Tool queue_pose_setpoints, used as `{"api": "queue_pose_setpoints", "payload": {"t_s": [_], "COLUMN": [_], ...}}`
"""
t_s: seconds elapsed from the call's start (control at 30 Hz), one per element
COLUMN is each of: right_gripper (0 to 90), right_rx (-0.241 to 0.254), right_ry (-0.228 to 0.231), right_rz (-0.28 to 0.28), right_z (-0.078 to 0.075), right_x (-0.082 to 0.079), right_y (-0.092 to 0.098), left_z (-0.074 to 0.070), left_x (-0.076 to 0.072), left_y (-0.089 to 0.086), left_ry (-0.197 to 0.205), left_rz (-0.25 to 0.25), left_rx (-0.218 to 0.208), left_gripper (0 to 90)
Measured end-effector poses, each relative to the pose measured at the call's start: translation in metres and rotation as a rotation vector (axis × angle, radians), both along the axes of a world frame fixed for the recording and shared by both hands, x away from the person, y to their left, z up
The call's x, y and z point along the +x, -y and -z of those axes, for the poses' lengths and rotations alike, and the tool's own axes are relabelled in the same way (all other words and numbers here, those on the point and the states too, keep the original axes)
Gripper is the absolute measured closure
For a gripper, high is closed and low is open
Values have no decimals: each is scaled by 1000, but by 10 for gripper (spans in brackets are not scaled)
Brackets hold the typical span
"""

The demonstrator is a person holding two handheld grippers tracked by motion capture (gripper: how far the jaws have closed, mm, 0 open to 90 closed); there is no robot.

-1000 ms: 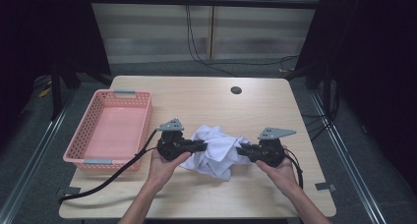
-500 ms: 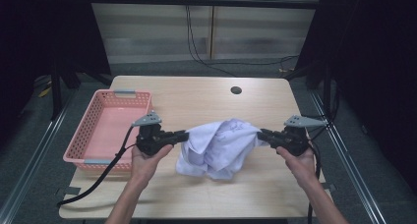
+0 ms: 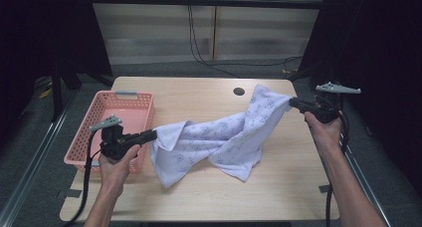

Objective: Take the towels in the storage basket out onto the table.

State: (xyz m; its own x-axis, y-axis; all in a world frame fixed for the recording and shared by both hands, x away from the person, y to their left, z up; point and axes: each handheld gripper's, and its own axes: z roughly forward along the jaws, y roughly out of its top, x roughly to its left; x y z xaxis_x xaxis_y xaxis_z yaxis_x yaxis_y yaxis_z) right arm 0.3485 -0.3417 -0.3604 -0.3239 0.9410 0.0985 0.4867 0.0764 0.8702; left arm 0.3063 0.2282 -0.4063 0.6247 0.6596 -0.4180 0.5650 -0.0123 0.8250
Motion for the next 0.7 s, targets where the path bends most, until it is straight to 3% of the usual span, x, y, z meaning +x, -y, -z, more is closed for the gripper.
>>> {"api": "queue_pose_setpoints", "payload": {"t_s": [0.07, 0.13, 0.17, 0.27, 0.3, 0.4, 0.43, 0.53, 0.63, 0.7], "right_gripper": [823, 692, 606, 553, 484, 455, 450, 427, 403, 389], "right_rx": [6, -1, -8, -8, -15, -10, -3, 7, 0, 26], "right_ry": [-26, -55, -56, -60, -69, -76, -71, -85, -117, -142], "right_rz": [-3, -27, -13, -19, -42, -105, -134, -200, -261, -305], "right_z": [6, 15, 19, 25, 32, 41, 44, 57, 71, 81], "right_x": [6, 10, 9, 5, -1, -12, -17, -32, -45, -52], "right_y": [5, 2, 0, -4, -12, -24, -29, -45, -60, -67], "left_z": [6, 7, 7, 4, 3, 11, 18, 38, 56, 66], "left_x": [-1, -2, -3, -3, -4, -2, -1, 2, 5, 7], "left_y": [5, 12, 16, 22, 27, 37, 44, 55, 66, 68], "left_ry": [-1, 6, 10, 18, 27, 15, 7, -28, -71, -82], "left_rz": [25, 47, 51, 78, 93, 137, 158, 227, 287, 290], "left_rx": [13, 38, 50, 36, 51, 93, 137, 149, 216, 247], "left_gripper": [794, 644, 603, 494, 484, 494, 499, 532, 530, 500]}}
